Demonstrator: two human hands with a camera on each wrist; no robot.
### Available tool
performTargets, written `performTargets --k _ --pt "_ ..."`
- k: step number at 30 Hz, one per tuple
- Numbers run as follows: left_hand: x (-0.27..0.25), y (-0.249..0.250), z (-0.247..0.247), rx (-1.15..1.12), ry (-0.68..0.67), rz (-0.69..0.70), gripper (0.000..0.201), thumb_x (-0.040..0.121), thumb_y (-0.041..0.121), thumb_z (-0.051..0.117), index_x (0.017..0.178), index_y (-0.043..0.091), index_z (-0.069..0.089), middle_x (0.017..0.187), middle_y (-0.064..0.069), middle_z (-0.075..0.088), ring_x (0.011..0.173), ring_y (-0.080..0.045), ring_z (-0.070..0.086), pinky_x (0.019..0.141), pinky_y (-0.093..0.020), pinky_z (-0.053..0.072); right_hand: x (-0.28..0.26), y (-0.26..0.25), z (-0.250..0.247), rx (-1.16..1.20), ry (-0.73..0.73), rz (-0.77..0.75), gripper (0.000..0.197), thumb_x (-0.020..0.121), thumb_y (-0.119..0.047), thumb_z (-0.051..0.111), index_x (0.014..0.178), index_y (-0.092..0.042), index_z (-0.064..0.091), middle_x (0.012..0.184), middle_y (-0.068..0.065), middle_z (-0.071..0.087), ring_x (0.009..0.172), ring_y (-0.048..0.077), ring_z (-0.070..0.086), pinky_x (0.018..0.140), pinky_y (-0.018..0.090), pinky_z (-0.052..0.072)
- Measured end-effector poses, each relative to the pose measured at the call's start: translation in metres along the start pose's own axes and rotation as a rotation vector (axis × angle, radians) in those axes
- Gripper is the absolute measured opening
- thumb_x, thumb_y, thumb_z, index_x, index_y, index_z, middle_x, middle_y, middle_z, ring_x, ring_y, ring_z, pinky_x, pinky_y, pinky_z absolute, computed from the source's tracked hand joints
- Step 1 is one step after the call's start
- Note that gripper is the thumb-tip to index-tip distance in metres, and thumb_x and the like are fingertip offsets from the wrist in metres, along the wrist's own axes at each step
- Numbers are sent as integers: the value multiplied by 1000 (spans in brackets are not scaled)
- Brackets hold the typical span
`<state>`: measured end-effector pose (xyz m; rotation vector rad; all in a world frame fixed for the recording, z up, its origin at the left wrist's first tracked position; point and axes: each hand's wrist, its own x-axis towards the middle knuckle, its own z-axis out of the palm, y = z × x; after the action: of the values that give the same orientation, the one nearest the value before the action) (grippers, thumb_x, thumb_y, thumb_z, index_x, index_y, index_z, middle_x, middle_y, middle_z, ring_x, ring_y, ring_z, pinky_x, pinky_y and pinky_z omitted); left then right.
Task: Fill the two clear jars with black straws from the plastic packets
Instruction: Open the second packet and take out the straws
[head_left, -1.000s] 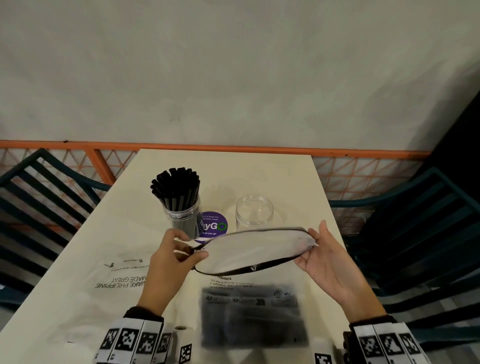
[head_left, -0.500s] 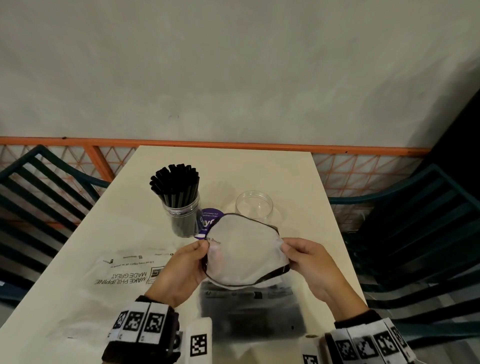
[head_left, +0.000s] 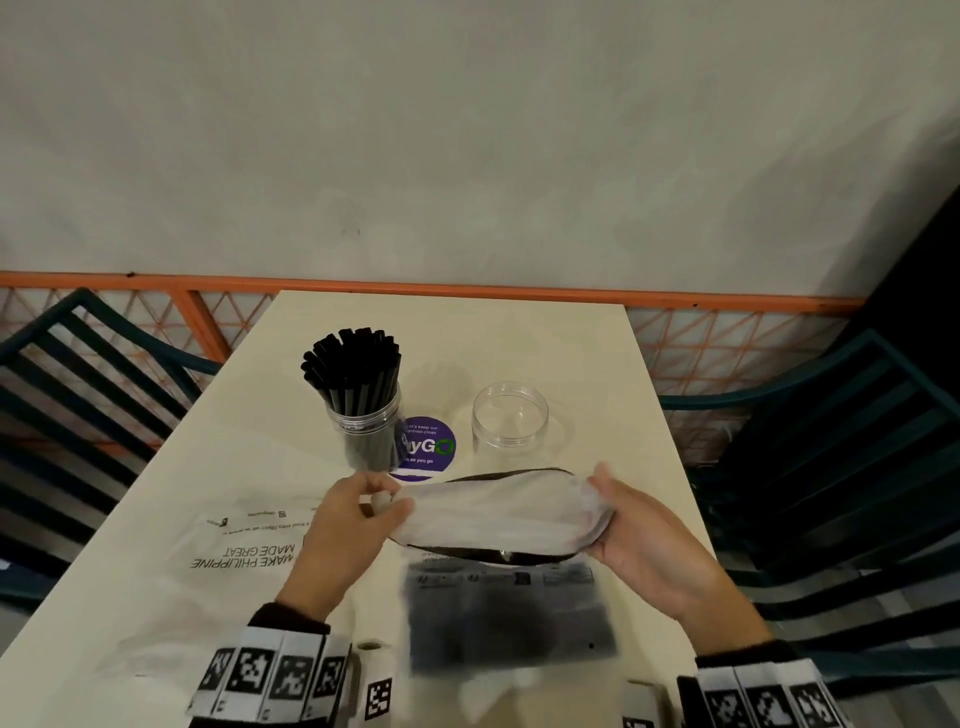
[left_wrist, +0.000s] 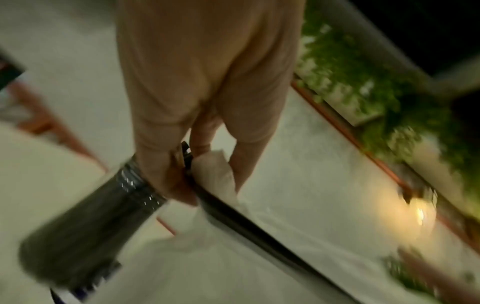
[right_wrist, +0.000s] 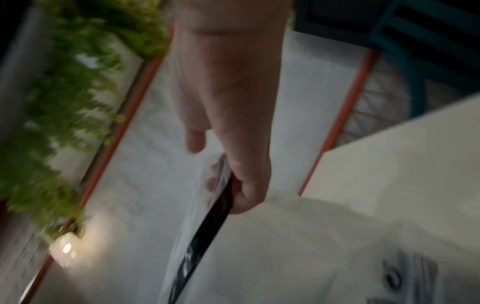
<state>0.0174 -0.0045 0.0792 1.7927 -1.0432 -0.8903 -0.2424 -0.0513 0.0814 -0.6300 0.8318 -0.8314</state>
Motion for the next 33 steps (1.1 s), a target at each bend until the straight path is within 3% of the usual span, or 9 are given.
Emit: performTargets --k 5,9,12,20,24,26,29,31,33 --pt "3 -15 -6 293 72 102 10 82 15 65 72 19 65 82 -5 67 70 -17 60 68 -24 47 5 8 -6 -733 304 -226 9 83 -10 65 84 -19 66 89 6 62 81 18 55 69 21 44" --pt "0 -13 4 -186 -64 -97 15 91 7 51 79 5 59 76 -12 64 73 -25 60 67 -28 57 9 12 -10 -933 421 -270 15 81 -20 69 95 -21 72 105 7 66 93 18 60 78 22 44" --pt "-5 -4 12 -581 -192 -254 16 93 6 46 81 4 57 68 -6 63 61 -14 60 58 -20 56 10 18 -7 -853 354 -202 26 85 -18 64 111 -14 67 104 6 70 94 17 63 91 37 51" --pt "-1 -6 17 -1064 -294 -550 22 90 5 42 100 -4 59 77 -16 74 66 -24 72 58 -36 60 7 17 3 -237 243 12 17 92 -4 48 85 -2 63 78 10 67 67 16 64 57 25 57" --pt "3 -13 11 -1229 -386 -550 75 27 -3 90 98 -11 65 90 -24 72 76 -32 72 56 -42 59 3 0 -6 198 172 197 17 89 -2 47 101 1 60 82 16 72 68 22 71 62 37 60" --pt "5 -15 10 -1262 -407 -518 80 15 1 93 91 -10 69 92 -23 72 78 -30 72 59 -41 60 1 -4 -6 276 120 187 41 66 6 71 106 4 60 91 20 72 75 28 72 68 45 58" --pt "2 -6 13 -1254 -395 -461 57 34 8 93 86 -5 72 87 -18 74 77 -24 73 55 -33 59 -1 -4 -5 396 -13 149 87 25 14 87 108 13 60 111 29 65 95 39 67 73 54 56" --pt "-1 4 12 -1195 -326 -354 20 69 22 79 80 5 75 81 -10 75 73 -16 72 56 -28 58 1 -4 -5 462 -76 116 85 28 16 85 109 15 60 115 32 62 104 43 61 74 55 56" --pt "-5 11 10 -1004 -340 -181 43 55 31 86 92 14 69 80 -4 75 73 -12 71 59 -24 58 1 -5 -2 442 -107 87 58 50 2 83 104 12 64 112 28 65 102 40 64 72 51 58"
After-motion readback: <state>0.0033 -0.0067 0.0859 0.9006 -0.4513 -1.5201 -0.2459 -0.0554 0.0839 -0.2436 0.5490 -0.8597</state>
